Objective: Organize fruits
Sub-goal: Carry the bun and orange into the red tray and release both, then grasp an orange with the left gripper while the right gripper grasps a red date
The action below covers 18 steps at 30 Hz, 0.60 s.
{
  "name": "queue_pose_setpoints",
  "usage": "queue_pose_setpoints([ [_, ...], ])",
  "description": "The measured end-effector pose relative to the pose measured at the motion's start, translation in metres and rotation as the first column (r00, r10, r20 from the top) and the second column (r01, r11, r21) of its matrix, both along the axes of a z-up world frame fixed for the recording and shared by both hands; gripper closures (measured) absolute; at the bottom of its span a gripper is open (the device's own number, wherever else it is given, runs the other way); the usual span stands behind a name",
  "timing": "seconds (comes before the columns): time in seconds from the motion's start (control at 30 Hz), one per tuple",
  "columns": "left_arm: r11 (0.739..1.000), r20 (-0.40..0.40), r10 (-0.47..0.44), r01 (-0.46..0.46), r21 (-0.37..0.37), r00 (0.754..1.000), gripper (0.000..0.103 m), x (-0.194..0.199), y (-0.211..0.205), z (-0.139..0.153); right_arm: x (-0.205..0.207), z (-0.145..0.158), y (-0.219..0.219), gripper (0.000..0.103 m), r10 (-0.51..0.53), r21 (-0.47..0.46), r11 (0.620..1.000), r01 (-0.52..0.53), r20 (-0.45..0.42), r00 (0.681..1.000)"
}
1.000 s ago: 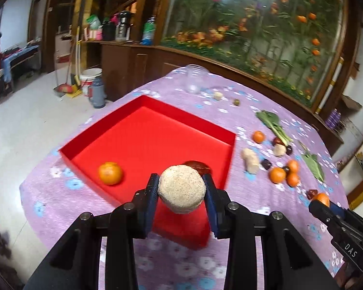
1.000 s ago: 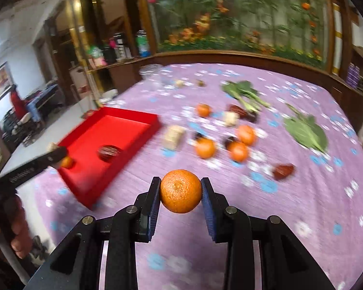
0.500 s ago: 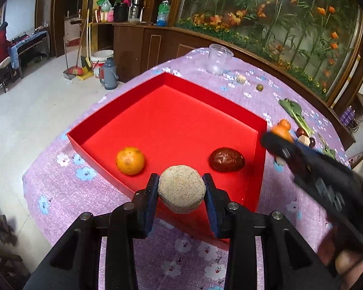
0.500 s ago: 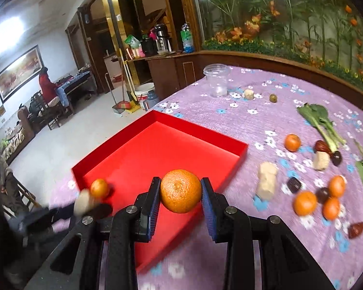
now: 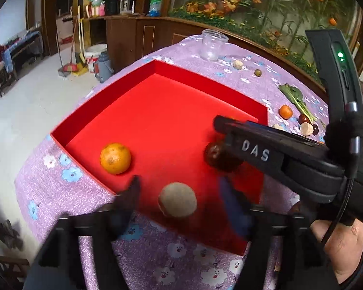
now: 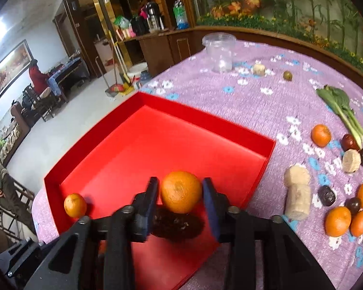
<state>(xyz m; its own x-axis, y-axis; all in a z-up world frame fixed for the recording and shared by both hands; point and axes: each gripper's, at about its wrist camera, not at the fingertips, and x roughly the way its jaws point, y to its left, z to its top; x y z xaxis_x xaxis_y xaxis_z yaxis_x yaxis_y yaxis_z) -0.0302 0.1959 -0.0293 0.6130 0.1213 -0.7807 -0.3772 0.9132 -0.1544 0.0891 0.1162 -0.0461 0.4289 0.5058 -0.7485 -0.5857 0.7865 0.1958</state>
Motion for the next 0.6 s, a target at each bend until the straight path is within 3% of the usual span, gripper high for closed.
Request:
queue_pose_setpoints([
  [0.03, 1.000, -0.002, 0.007, -0.007, 0.013, 1.000, 0.014, -0.001, -0.002, 0.002, -0.001, 0.001, -0.002, 0.042, -0.002, 0.004, 1.000, 0.002, 0.005, 1.000],
  [0.2, 1.000, 0.053, 0.025, -0.026, 0.006, 0.998, 0.014, -0.009, -0.009, 0.014, -0.011, 0.024, -0.037, 0.040, -0.023, 0.064, 0.998, 0.021, 0.030, 0.999],
  [0.3, 1.000, 0.103, 0.002, -0.003, 0.009, 0.995, 0.014, -0.012, -0.024, 0.023, -0.025, 0.044, -0.094, 0.030, -0.109, 0.104, 0.990, 0.100, 0.084, 0.991],
  [0.37, 0.999, 0.125, -0.047, 0.046, 0.013, 0.991, 0.014, -0.009, -0.040, 0.028, -0.035, 0.051, -0.140, 0.022, -0.195, 0.113, 0.977, 0.181, 0.126, 0.973],
  [0.47, 0.991, 0.138, -0.132, 0.128, 0.034, 0.982, 0.014, 0.001, -0.072, 0.031, -0.045, 0.048, -0.211, 0.021, -0.334, 0.081, 0.942, 0.325, 0.166, 0.928],
  [0.6, 0.970, 0.117, -0.242, 0.235, 0.066, 0.963, 0.014, 0.025, -0.118, 0.025, -0.042, 0.021, -0.281, 0.020, -0.454, 0.016, 0.890, 0.456, 0.126, 0.882],
])
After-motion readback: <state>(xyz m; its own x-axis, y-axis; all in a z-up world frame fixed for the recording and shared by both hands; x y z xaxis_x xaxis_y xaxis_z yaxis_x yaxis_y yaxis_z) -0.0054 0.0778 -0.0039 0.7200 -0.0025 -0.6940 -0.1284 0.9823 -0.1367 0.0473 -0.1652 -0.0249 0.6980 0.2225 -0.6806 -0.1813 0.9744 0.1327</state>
